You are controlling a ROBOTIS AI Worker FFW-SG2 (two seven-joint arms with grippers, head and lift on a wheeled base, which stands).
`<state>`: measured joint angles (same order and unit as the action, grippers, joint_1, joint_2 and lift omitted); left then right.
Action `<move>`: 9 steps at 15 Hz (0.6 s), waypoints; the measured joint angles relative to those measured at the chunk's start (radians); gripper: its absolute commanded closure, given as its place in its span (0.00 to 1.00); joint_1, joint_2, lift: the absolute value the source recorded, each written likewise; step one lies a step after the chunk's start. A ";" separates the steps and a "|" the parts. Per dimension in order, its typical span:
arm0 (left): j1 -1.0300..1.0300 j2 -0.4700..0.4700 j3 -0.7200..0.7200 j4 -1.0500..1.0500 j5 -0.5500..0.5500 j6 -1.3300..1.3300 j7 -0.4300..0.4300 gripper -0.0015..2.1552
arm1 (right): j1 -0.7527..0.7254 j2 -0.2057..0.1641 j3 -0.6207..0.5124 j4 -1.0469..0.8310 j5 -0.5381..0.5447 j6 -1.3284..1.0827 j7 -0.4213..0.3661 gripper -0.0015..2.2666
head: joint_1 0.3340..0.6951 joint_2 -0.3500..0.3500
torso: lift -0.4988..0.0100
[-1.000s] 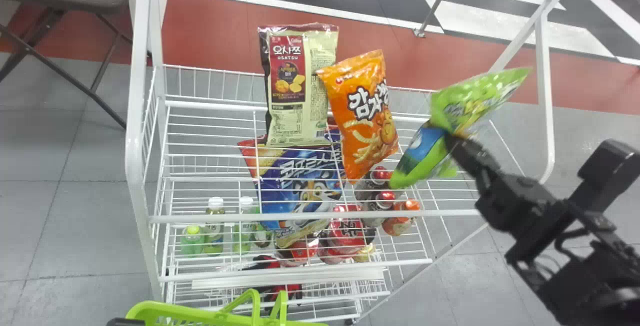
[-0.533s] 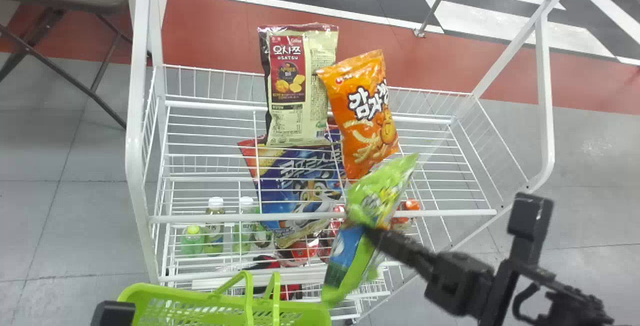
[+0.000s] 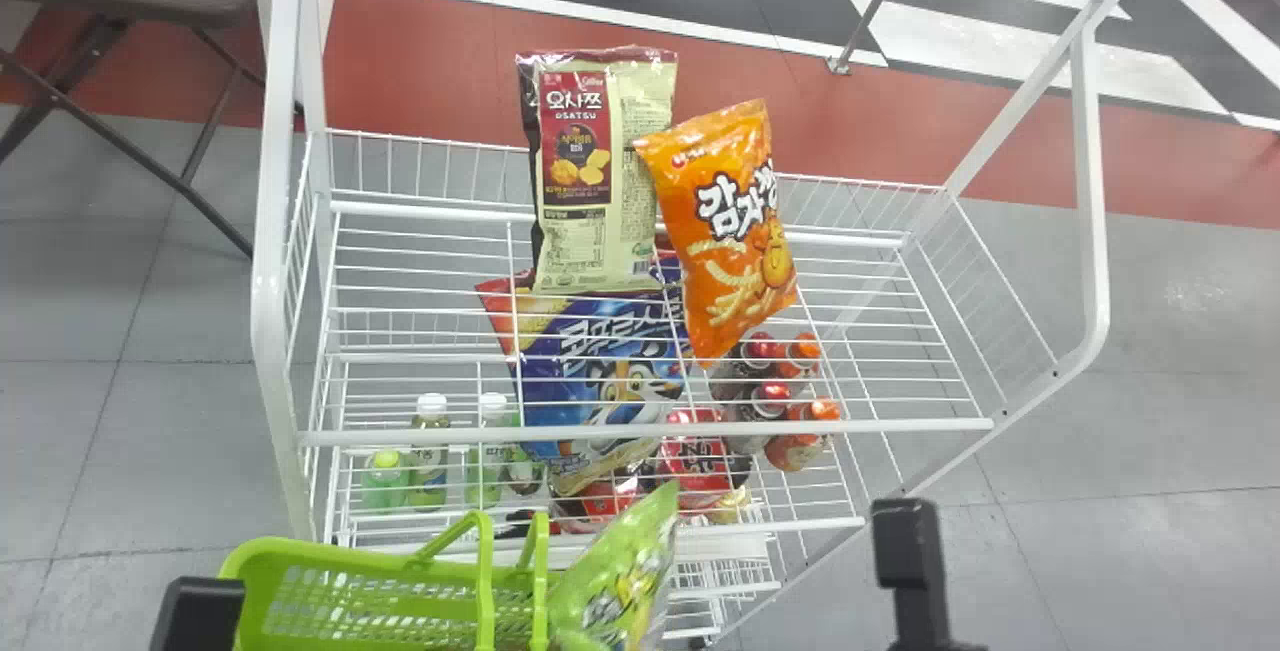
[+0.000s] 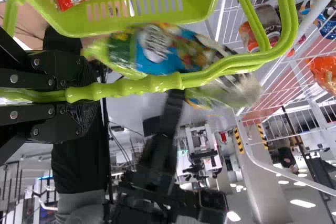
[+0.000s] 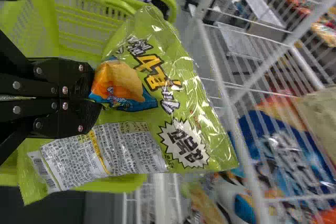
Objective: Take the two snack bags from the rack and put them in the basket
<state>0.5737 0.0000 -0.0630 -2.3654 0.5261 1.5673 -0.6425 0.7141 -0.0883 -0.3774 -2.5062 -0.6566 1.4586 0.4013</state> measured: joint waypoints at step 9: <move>0.011 0.000 -0.022 -0.004 -0.002 0.000 0.004 0.76 | -0.009 -0.001 0.145 0.168 -0.045 -0.029 -0.002 0.99 | 1.00 0.00 | 0.96</move>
<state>0.5843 0.0000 -0.0853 -2.3691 0.5239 1.5670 -0.6380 0.7055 -0.0897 -0.2320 -2.3377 -0.7016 1.4293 0.3989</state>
